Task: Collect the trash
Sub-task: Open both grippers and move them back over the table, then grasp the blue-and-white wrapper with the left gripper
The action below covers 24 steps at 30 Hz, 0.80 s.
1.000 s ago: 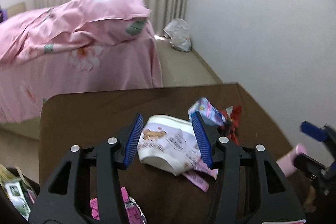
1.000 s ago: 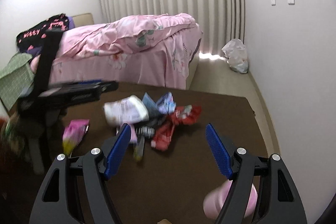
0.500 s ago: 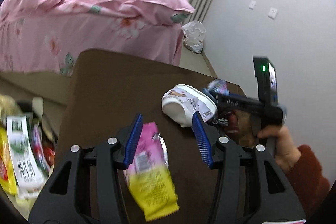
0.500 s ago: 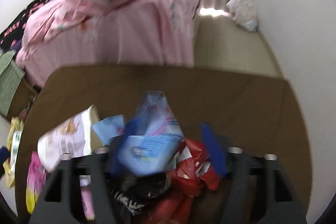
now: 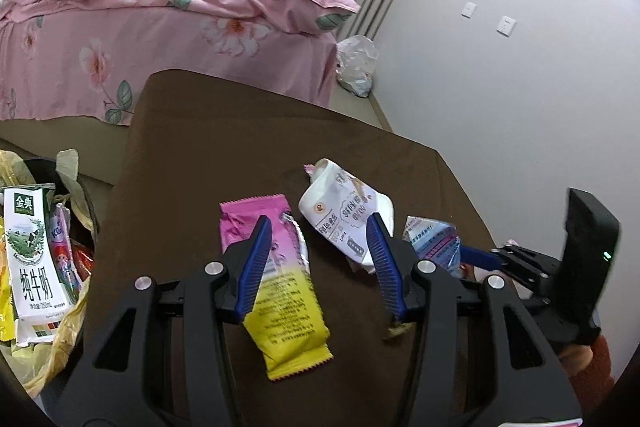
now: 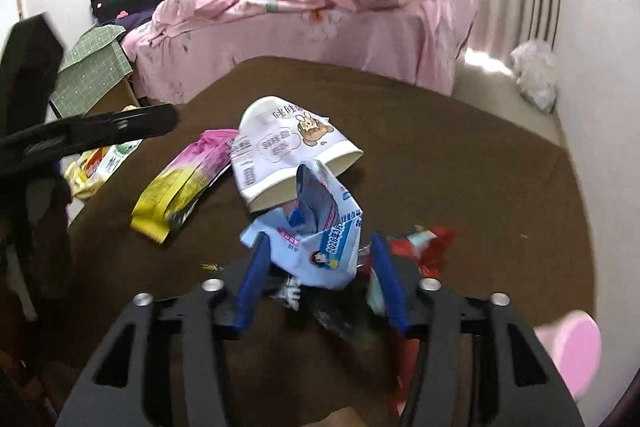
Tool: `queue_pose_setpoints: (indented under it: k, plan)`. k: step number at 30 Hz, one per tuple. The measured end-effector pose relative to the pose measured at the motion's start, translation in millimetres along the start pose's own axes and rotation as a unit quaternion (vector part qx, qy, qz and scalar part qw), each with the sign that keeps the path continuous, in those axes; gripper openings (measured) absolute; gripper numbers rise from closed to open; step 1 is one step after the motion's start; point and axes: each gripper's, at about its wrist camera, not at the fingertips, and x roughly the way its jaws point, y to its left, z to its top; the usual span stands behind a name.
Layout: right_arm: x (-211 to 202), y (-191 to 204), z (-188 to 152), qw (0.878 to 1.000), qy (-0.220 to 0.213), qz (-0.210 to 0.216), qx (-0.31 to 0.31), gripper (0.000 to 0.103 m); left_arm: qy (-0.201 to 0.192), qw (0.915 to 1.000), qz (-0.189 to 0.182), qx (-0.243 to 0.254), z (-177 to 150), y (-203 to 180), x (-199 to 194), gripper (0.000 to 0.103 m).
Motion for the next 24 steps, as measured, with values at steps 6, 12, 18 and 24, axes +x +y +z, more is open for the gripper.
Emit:
queue_pose_setpoints:
  k: [6,12,18,24]
  plan:
    - [-54.3,-10.9,-35.9,0.997,-0.056,-0.030,0.036,0.061,0.034,0.9970,-0.056,0.042,-8.7,-23.8,8.9,0.050]
    - [-76.3,-15.6,-71.7,0.997,-0.041,-0.034,0.059,0.066,0.074,0.9905,-0.057,0.101,-14.4,-68.8,37.0,0.050]
    - [-75.2,-10.2,-86.3,0.994,-0.030,-0.092,0.053,0.066,0.131,0.9910,-0.015,0.023,-21.7,-76.3,78.4,0.026]
    - [-74.6,-7.8,-84.1,0.993,-0.042,-0.097,0.054,0.066,0.100,0.9947,-0.025,0.008,-23.6,-56.5,46.2,0.004]
